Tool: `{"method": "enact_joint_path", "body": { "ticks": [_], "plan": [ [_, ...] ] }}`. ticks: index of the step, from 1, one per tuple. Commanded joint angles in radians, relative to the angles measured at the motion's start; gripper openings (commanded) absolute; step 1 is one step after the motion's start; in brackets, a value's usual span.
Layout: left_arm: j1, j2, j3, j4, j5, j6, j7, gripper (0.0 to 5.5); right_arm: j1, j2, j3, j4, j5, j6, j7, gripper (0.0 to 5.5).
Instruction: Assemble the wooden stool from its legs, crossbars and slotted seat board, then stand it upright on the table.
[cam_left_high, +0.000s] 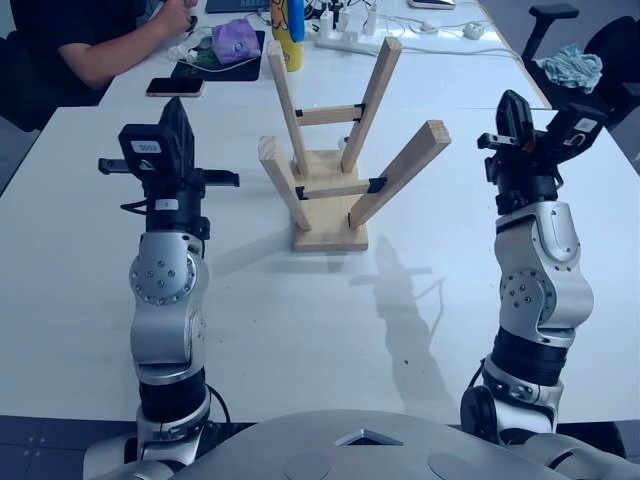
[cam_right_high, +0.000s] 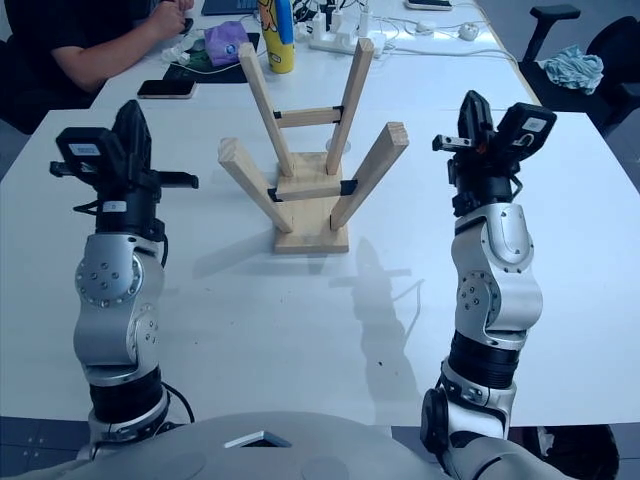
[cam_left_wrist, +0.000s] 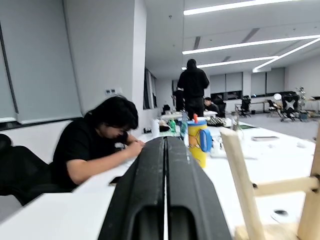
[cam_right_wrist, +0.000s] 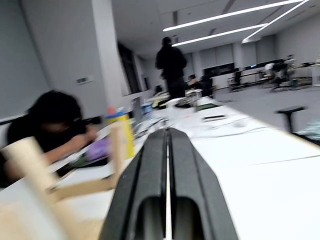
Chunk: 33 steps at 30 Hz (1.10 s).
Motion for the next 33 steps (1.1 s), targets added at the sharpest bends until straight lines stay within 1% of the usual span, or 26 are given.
{"method": "enact_joint_path", "body": {
  "ticks": [1,2,4,7,9,11,14,16,18,19,21,23,25,26,28,30,33],
  "plan": [
    [-0.068,-0.018,-0.265,0.103,-0.077,0.167,-0.182,0.0,0.055,-0.047,0.245,-0.056,0.045,0.165,0.148,0.0],
    [-0.072,-0.021,-0.265,0.103,-0.076,0.181,-0.177,0.0,0.071,-0.047,0.239,-0.046,0.037,0.185,0.13,0.0],
    [-0.067,-0.006,-0.226,0.09,-0.062,0.206,-0.15,0.0,0.079,-0.073,0.228,-0.03,0.008,0.192,0.115,0.0],
    [-0.036,0.042,-0.115,0.072,-0.018,0.224,-0.091,0.0,0.067,-0.097,0.186,0.002,-0.014,0.189,0.106,0.0],
    [-0.018,0.053,-0.043,0.055,0.003,0.211,-0.045,0.0,0.059,-0.1,0.148,0.024,-0.036,0.169,0.082,0.0],
    [-0.011,0.059,0.004,0.037,0.028,0.193,-0.006,0.0,0.054,-0.097,0.105,0.047,-0.063,0.143,0.042,0.0],
    [-0.014,0.061,0.063,0.007,0.06,0.155,0.04,0.0,0.051,-0.094,0.015,0.079,-0.101,0.1,-0.027,0.0],
    [-0.012,0.062,0.083,-0.018,0.079,0.126,0.061,0.0,0.043,-0.091,-0.036,0.086,-0.112,0.075,-0.058,0.0],
    [-0.012,0.06,0.072,-0.027,0.073,0.098,0.051,0.0,0.03,-0.08,-0.05,0.075,-0.096,0.053,-0.051,0.0],
    [-0.015,0.064,0.039,-0.017,0.066,0.103,0.024,0.0,0.024,-0.07,-0.031,0.064,-0.075,0.048,-0.023,0.0],
    [-0.026,0.053,-0.057,0.016,0.037,0.118,-0.041,0.0,0.02,-0.055,0.077,0.007,-0.02,0.039,0.091,0.0],
    [-0.041,0.054,-0.183,0.055,0.014,0.172,-0.125,0.0,0.036,-0.072,0.221,-0.022,-0.02,0.103,0.169,0.0],
    [-0.042,0.052,-0.27,0.086,-0.016,0.23,-0.19,0.0,0.067,-0.087,0.287,-0.003,-0.044,0.188,0.163,0.0],
    [-0.037,0.046,-0.283,0.09,-0.017,0.241,-0.192,0.0,0.077,-0.094,0.291,0.009,-0.062,0.199,0.152,0.0],
    [-0.025,0.054,-0.269,0.084,-0.002,0.266,-0.175,0.0,0.083,-0.116,0.263,0.047,-0.099,0.215,0.125,0.0],
    [-0.001,0.082,-0.219,0.085,0.023,0.279,-0.149,0.0,0.077,-0.141,0.235,0.08,-0.13,0.212,0.118,0.0],
    [0.079,0.124,-0.138,0.074,0.07,0.251,-0.098,0.0,0.077,-0.157,0.226,0.126,-0.147,0.202,0.142,0.0]
  ]
}}
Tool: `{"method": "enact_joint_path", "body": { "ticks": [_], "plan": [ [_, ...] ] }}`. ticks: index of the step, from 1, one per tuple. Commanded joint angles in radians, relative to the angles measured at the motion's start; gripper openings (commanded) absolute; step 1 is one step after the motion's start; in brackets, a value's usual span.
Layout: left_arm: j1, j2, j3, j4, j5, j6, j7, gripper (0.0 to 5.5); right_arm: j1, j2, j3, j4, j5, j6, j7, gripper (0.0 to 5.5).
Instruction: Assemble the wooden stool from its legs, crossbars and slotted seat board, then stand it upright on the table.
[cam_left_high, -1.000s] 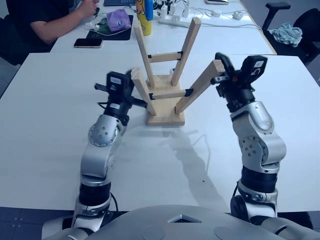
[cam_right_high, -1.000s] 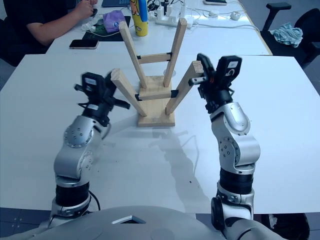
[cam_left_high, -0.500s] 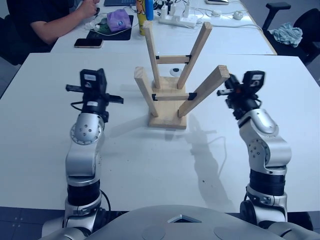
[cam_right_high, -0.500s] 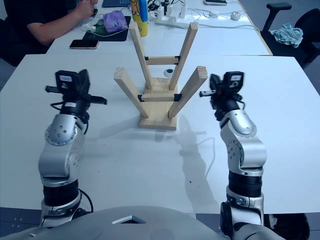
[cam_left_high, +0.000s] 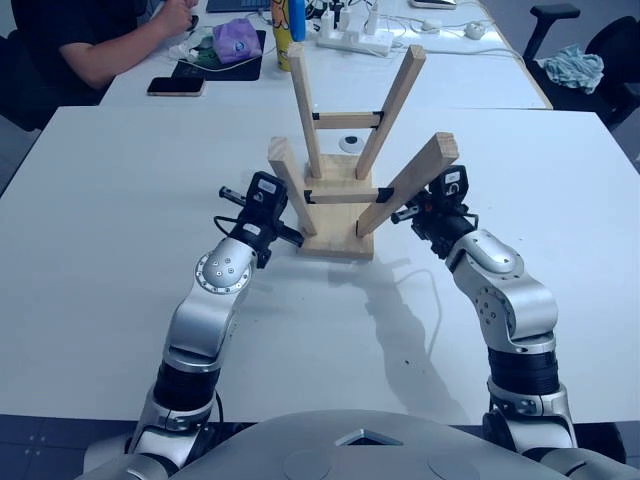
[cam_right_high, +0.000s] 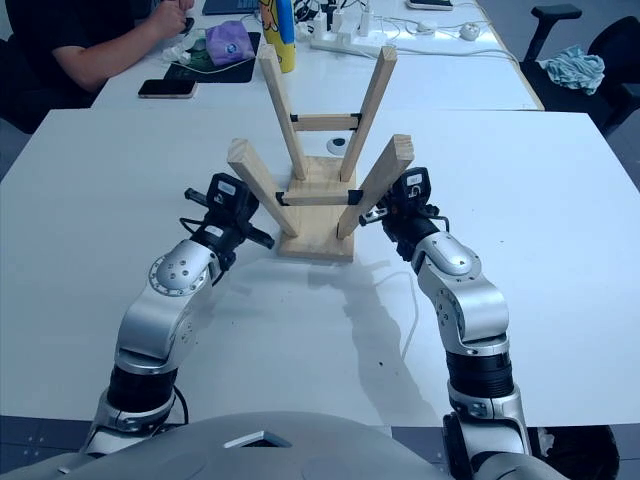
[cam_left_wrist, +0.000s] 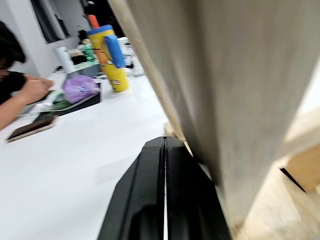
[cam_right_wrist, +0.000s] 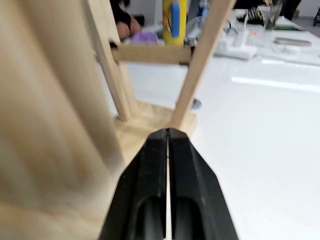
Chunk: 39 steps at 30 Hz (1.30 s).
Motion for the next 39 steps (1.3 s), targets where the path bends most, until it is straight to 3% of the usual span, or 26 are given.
{"method": "enact_joint_path", "body": {
  "ticks": [1,5,9,16,24,39],
  "plan": [
    [0.118,0.051,0.093,-0.021,0.045,-0.032,0.045,0.0,-0.002,-0.024,0.008,0.055,-0.027,-0.004,0.037,0.0],
    [0.223,0.093,0.117,-0.029,0.025,-0.035,0.0,0.0,0.059,-0.053,0.083,0.074,-0.05,0.05,0.085,0.0],
    [0.262,0.14,0.053,-0.045,-0.055,-0.004,-0.141,0.0,0.096,-0.086,0.129,0.075,-0.062,0.115,0.119,0.0],
    [0.171,0.138,-0.005,-0.032,-0.185,0.018,-0.286,0.0,0.085,-0.088,0.173,0.085,-0.071,0.17,0.162,0.0],
    [-0.012,-0.007,0.02,0.162,-0.267,0.009,-0.265,0.0,0.066,-0.08,0.212,0.097,-0.075,0.157,0.199,0.0],
    [-0.023,0.035,0.055,0.311,-0.302,0.174,-0.246,0.0,0.025,-0.052,0.223,0.083,-0.062,0.157,0.244,0.0]
  ]
}}
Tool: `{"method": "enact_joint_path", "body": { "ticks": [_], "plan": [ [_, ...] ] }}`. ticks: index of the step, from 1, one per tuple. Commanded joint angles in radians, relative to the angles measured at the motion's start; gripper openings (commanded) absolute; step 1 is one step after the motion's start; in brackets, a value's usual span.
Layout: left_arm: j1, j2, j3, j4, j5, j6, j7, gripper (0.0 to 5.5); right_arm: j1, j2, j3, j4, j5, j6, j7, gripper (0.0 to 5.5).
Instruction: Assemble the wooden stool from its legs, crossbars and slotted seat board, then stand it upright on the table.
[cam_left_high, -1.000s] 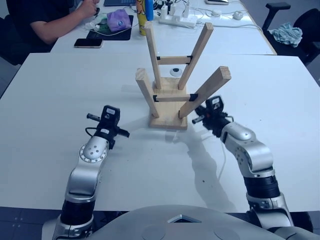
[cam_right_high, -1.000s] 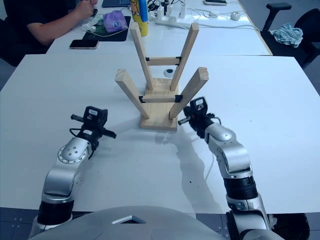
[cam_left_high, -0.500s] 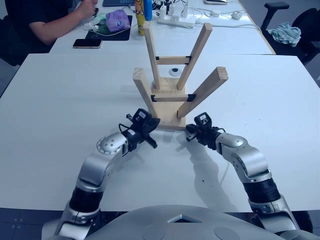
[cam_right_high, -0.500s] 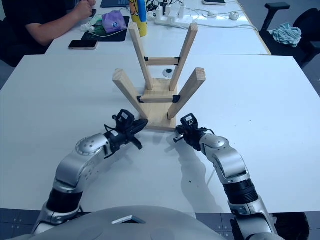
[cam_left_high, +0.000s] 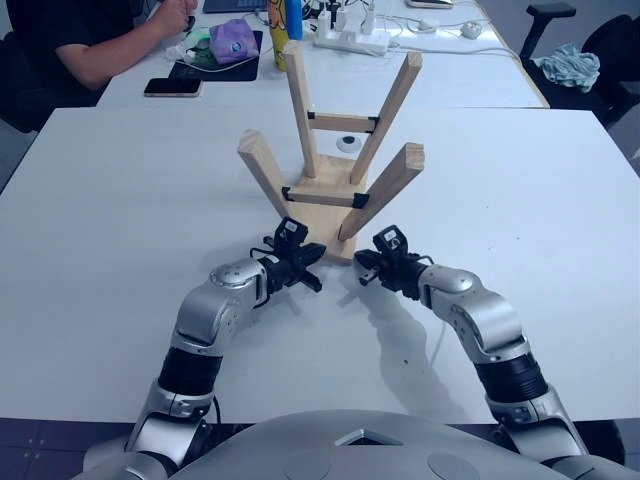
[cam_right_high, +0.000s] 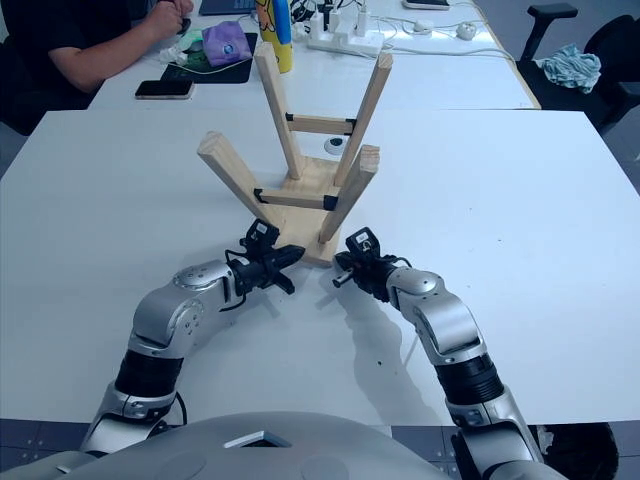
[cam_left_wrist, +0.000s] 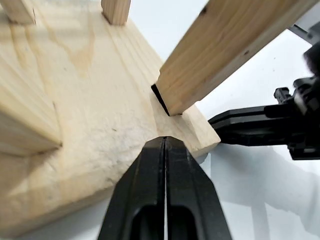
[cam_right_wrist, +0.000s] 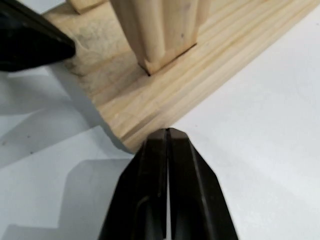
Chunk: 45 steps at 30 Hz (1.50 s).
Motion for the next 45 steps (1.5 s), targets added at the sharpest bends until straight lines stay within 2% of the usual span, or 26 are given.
{"method": "enact_joint_path", "body": {
  "ticks": [1,8,19,23,26,30,34,37,42,44,45],
  "plan": [
    [0.006,0.017,0.032,0.04,0.014,0.017,0.033,0.0,-0.011,-0.018,0.001,0.0,-0.001,0.003,0.028,0.0],
    [-0.018,0.0,0.075,0.048,0.009,-0.031,0.056,0.0,-0.021,-0.032,0.009,0.036,-0.014,-0.013,0.055,0.0],
    [-0.038,0.043,0.015,0.164,0.046,-0.061,0.021,0.0,-0.059,-0.003,0.042,0.065,-0.023,-0.048,0.084,0.0],
    [-0.03,0.051,0.012,0.171,0.044,-0.059,0.019,0.0,-0.097,-0.041,-0.062,0.072,0.007,-0.083,0.109,0.0],
    [-0.008,0.061,0.029,0.17,0.04,-0.061,0.021,0.0,-0.257,-0.076,-0.281,0.075,0.207,-0.03,0.213,0.0],
    [0.009,0.066,0.036,0.177,0.039,-0.067,0.022,0.0,-0.485,-0.163,-0.515,0.095,0.527,0.114,0.348,0.0],
    [0.006,0.057,0.04,0.186,0.034,-0.071,0.022,0.0,-0.663,-0.131,-0.688,0.164,0.884,0.241,0.276,0.0],
    [0.0,0.056,0.038,0.19,0.033,-0.071,0.019,0.0,-0.713,-0.08,-0.727,0.153,1.088,0.26,0.175,0.0],
    [-0.014,0.06,0.032,0.205,0.031,-0.076,0.007,0.0,-0.708,0.004,-0.738,0.085,1.198,0.136,-0.01,0.0],
    [-0.017,0.06,0.03,0.206,0.031,-0.074,0.003,0.0,-0.677,0.048,-0.695,0.035,1.18,0.092,-0.059,0.0],
    [-0.018,0.061,0.029,0.206,0.032,-0.074,0.0,0.0,-0.616,0.06,-0.615,-0.021,1.114,0.089,-0.046,0.0]
  ]
}}
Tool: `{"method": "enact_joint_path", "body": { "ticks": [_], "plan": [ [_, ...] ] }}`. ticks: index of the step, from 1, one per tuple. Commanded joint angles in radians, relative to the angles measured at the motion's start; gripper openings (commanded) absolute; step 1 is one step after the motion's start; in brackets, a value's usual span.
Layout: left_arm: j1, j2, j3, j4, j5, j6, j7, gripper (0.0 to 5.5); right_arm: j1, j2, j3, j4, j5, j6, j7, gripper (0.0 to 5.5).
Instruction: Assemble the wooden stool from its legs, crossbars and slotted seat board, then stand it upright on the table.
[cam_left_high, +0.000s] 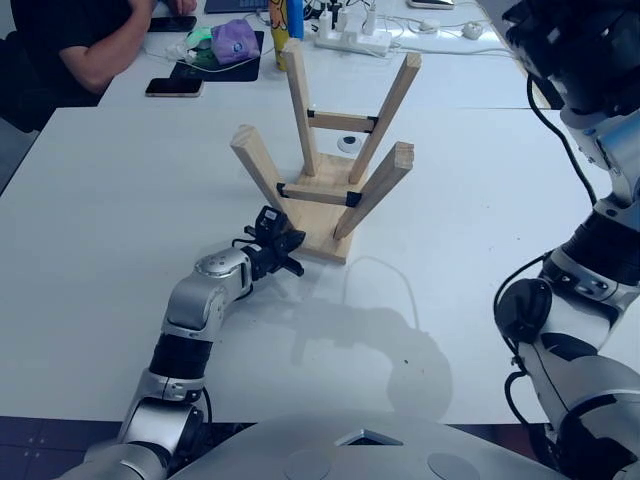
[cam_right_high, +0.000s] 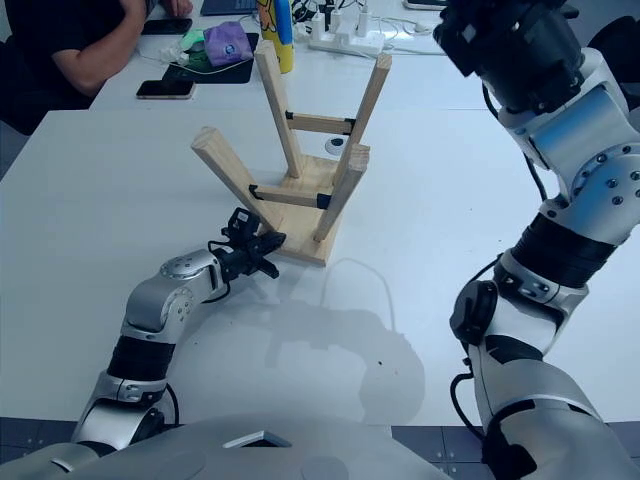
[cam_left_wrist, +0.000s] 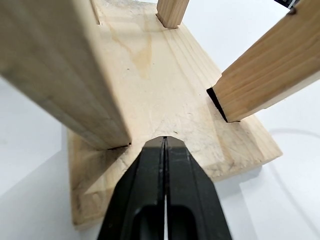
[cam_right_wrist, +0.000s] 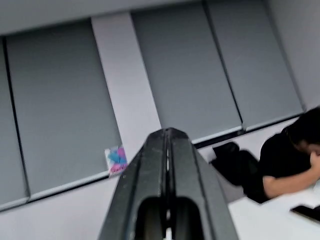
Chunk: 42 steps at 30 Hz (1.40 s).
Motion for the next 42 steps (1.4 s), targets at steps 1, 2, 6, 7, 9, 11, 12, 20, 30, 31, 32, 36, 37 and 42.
{"method": "enact_joint_path", "body": {
  "ticks": [1,2,6,7,9,11,12,20,30,31,32,36,37,42],
  "plan": [
    [0.031,0.023,-0.02,0.055,0.022,0.054,0.004,0.0,0.162,0.058,0.226,-0.164,-0.136,-0.025,-0.017,0.0],
    [0.033,0.023,-0.02,0.048,0.021,0.058,0.005,0.0,0.27,0.038,0.389,-0.178,-0.259,-0.022,-0.001,0.0],
    [0.001,0.02,-0.042,0.057,0.022,0.062,-0.008,0.0,0.57,-0.117,0.827,-0.013,-0.709,-0.093,-0.063,0.0],
    [-0.001,0.023,-0.038,0.062,0.022,0.059,-0.009,0.0,0.565,-0.086,0.77,-0.029,-0.685,-0.105,-0.074,0.0],
    [0.017,0.029,-0.016,0.052,0.017,0.059,0.001,0.0,0.431,0.011,0.612,-0.057,-0.567,-0.152,-0.079,0.0],
    [0.023,0.03,-0.01,0.064,0.016,0.052,0.003,0.0,0.301,0.104,0.443,-0.059,-0.372,-0.211,-0.106,0.0],
    [0.021,0.029,-0.01,0.072,0.015,0.05,0.002,0.0,0.25,0.119,0.381,-0.07,-0.267,-0.224,-0.105,0.0],
    [0.028,0.039,0.0,0.086,0.009,0.04,0.0,0.0,-0.001,0.104,0.086,-0.031,0.42,-0.344,-0.248,0.0],
    [0.004,0.035,-0.015,0.074,0.002,0.052,-0.002,0.0,0.546,-0.26,1.018,0.038,-0.59,-0.138,-0.145,0.0],
    [0.008,0.038,-0.014,0.069,0.001,0.053,-0.001,0.0,0.524,-0.245,0.971,0.024,-0.568,-0.156,-0.108,0.0],
    [0.012,0.039,-0.011,0.067,0.002,0.051,0.001,0.0,0.491,-0.212,0.903,0.007,-0.529,-0.19,-0.075,0.0],
    [0.017,0.035,-0.003,0.08,0.004,0.038,0.008,0.0,0.39,-0.07,0.603,-0.053,-0.186,-0.25,-0.001,0.0],
    [0.016,0.034,-0.003,0.082,0.004,0.037,0.009,0.0,0.376,-0.056,0.556,-0.058,-0.12,-0.25,0.006,0.0],
    [0.019,0.032,-0.005,0.076,0.002,0.019,0.009,0.0,0.311,0.011,0.308,0.035,0.248,-0.279,-0.09,0.0]
  ]
}}
